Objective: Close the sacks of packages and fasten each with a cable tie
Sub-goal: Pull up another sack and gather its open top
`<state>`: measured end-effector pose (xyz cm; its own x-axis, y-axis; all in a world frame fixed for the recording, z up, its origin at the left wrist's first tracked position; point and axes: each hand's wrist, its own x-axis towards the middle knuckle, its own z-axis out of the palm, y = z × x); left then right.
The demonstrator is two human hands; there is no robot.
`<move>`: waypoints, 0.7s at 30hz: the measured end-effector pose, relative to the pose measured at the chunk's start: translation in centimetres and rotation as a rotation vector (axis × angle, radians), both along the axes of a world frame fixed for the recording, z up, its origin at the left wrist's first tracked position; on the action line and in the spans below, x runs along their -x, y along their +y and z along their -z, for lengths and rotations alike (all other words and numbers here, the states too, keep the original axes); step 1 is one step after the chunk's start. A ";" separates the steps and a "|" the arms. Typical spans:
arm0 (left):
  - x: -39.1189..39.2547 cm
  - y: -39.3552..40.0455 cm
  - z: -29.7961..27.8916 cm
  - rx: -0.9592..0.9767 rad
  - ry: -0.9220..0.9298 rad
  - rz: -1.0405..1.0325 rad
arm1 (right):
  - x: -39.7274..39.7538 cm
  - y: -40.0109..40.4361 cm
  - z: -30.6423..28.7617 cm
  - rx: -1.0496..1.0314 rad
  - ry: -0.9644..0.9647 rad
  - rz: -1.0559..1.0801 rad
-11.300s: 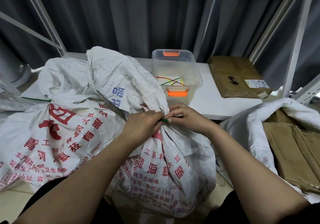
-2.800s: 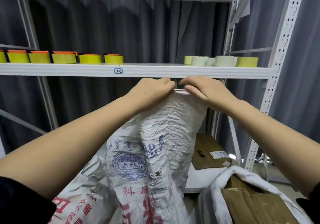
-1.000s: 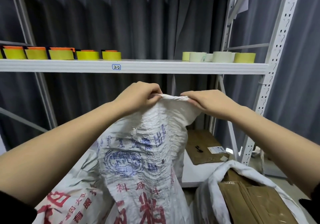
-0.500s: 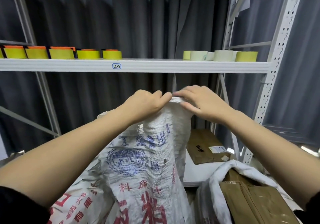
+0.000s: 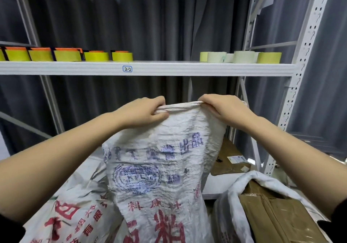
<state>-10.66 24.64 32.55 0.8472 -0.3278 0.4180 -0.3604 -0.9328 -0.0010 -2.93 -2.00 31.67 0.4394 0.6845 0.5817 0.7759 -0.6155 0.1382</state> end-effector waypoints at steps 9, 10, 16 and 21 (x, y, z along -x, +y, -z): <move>0.7 0.0 0.8 -0.151 -0.498 0.030 | -0.9 -1.4 0.8 0.015 -0.130 0.047; 0.8 0.0 0.6 -0.104 -0.492 0.088 | -1.0 -1.4 0.9 0.017 -0.143 0.053; 0.3 1.1 1.3 -0.515 -0.718 0.133 | 1.1 0.2 -0.2 0.036 0.013 -0.008; 0.5 0.4 0.9 -0.538 -0.672 0.119 | 2.0 3.6 -0.4 0.118 0.215 -0.061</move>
<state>-11.13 25.03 31.63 0.4245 -0.6950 0.5803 -0.2202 -0.7010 -0.6784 -4.91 1.60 32.04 0.5003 0.7710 0.3940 0.8304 -0.5561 0.0336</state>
